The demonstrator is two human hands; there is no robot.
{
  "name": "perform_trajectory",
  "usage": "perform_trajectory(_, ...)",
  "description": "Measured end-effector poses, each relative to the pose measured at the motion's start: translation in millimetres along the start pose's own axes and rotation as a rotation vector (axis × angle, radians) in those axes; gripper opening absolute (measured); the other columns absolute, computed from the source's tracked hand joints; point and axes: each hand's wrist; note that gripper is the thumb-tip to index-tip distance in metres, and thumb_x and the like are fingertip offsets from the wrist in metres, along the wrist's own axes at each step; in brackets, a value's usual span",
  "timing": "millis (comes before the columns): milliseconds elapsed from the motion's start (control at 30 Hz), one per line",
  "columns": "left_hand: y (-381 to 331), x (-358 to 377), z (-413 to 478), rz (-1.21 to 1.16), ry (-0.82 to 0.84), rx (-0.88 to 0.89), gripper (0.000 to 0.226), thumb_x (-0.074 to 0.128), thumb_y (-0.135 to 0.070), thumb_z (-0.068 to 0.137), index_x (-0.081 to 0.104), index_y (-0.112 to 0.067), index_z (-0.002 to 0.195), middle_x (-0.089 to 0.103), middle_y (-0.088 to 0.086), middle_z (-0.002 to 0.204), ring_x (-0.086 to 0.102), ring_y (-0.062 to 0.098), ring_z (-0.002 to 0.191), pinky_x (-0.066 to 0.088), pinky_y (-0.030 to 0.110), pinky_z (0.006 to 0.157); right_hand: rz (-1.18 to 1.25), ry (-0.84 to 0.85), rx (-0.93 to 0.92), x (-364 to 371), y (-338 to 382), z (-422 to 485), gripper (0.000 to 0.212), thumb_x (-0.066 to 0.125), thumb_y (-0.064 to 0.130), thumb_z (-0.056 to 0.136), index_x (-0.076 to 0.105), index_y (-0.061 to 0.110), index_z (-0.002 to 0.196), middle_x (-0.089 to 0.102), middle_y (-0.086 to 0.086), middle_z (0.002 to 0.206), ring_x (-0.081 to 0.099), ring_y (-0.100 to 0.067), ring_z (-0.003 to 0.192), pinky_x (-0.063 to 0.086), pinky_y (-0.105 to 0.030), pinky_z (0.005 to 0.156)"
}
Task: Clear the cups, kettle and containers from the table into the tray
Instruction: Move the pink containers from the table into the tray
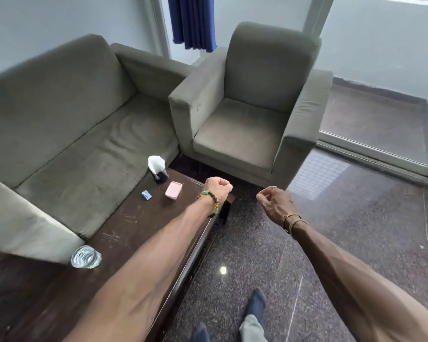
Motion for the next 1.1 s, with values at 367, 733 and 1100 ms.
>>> perform_trajectory(367,-11.7,12.1,83.6,-0.2,-0.122,-0.166,0.013,0.068,-0.015,0.084,0.07,-0.012,0.097,0.071,0.01,0.094,0.061,0.017,0.084,0.053,0.036,0.09,-0.081,0.196,-0.12,3.4,20.1,127.8,0.016,0.059,0.032,0.09,0.072,0.023,0.093,0.073,-0.005,0.097,0.066,-0.025,0.094,0.051,-0.031,0.082)
perform_trajectory(733,43.8,-43.4,137.8,-0.296,-0.257,-0.332,0.022,0.066,-0.006,0.081,0.058,-0.016,0.063,0.052,0.001,0.068,0.054,0.021,0.074,0.04,0.03,0.067,-0.129,0.43,-0.246,79.8,87.1,196.1,0.018,0.061,0.036,0.088,0.073,0.024,0.095,0.073,-0.006,0.098,0.066,-0.026,0.096,0.05,-0.03,0.081)
perform_trajectory(1100,89.9,-121.3,207.5,-0.541,-0.338,-0.483,0.024,0.053,0.017,0.086,0.056,-0.002,0.071,0.052,0.009,0.074,0.042,0.021,0.058,0.041,0.018,0.045,-0.253,0.581,-0.323,159.0,166.2,255.4,0.024,0.06,0.037,0.086,0.073,0.023,0.101,0.073,-0.008,0.098,0.067,-0.028,0.093,0.053,-0.032,0.078)
Point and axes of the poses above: each hand's wrist, its own z-axis towards the middle knuckle, its own x-axis out of the palm, y = z × x
